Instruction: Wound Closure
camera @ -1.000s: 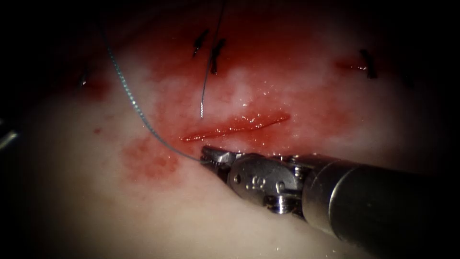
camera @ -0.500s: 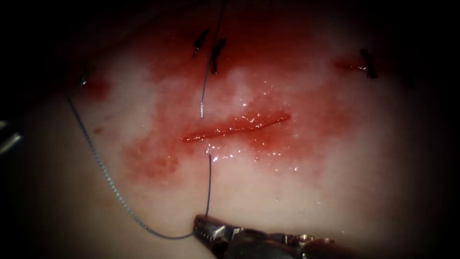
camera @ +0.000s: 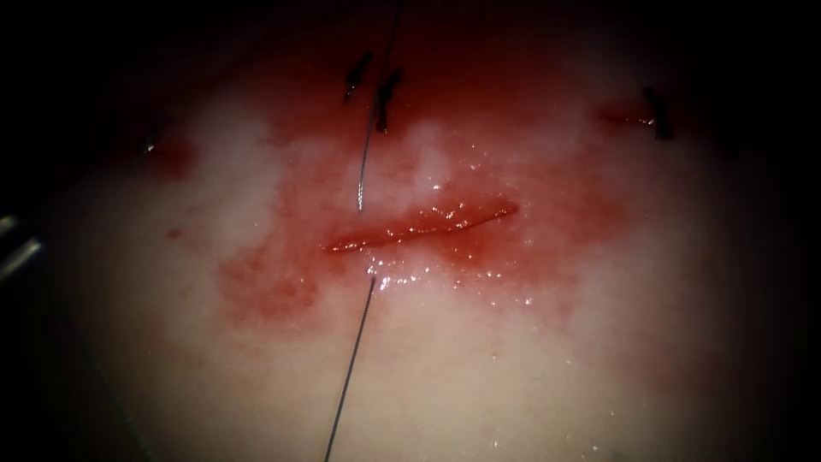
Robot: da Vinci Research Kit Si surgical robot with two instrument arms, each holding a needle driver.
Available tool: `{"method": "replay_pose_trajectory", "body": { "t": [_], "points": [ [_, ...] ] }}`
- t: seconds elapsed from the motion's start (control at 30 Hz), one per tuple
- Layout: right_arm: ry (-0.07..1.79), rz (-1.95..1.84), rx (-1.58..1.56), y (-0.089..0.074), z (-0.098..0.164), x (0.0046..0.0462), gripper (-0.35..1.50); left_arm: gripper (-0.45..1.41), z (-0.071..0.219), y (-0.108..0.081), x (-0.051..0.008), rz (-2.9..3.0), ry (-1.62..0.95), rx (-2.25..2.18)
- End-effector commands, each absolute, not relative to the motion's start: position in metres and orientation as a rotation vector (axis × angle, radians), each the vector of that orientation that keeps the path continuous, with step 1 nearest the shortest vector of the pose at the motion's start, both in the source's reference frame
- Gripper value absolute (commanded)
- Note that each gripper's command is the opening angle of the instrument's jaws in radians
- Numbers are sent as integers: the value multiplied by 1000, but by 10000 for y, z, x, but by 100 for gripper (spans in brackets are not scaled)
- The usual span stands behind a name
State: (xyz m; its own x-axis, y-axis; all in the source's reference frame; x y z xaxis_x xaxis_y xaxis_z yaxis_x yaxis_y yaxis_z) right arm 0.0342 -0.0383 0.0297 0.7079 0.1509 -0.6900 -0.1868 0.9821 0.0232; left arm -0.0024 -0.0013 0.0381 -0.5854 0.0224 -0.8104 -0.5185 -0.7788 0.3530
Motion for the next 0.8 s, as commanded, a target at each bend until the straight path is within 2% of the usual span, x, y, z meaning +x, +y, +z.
{"method": "replay_pose_trajectory", "body": {
  "t": [0.03, 0.1, 0.13, 0.17, 0.2, 0.23, 0.27, 0.33, 0.4, 0.63, 0.8],
  "points": [
    [865, 193, -51, -378, 304, 341, -35, -45, 387, -12, -29, 2403, 831, -1218],
    [911, 194, -54, -373, 306, 337, -35, -45, 387, -12, -28, 2403, 831, -1218],
    [986, 193, -58, -351, 313, 323, 47, -45, 387, -12, -28, 2403, 830, -1219],
    [986, 193, -58, -351, 313, 323, 47, -45, 387, -12, -28, 2403, 830, -1219],
    [1037, 221, -41, -333, 321, 310, 96, -45, 387, -12, -28, 2403, 830, -1219],
    [1057, 222, -45, -326, 325, 305, 106, -45, 387, -12, -28, 2403, 830, -1219],
    [1057, 222, -45, -326, 325, 305, 106, -45, 387, -12, -28, 2403, 830, -1219],
    [1102, 226, -44, -302, 344, 289, 133, -45, 387, -11, -28, 2403, 830, -1219],
    [1112, 219, -34, -287, 359, 281, 147, -45, 387, -11, -28, 2403, 830, -1219],
    [1125, 175, -47, -254, 399, 257, 148, -45, 387, -11, -28, 2403, 830, -1219],
    [1121, 214, 1, -232, 423, 245, 131, -45, 387, -11, -28, 2403, 830, -1219]
  ]
}}
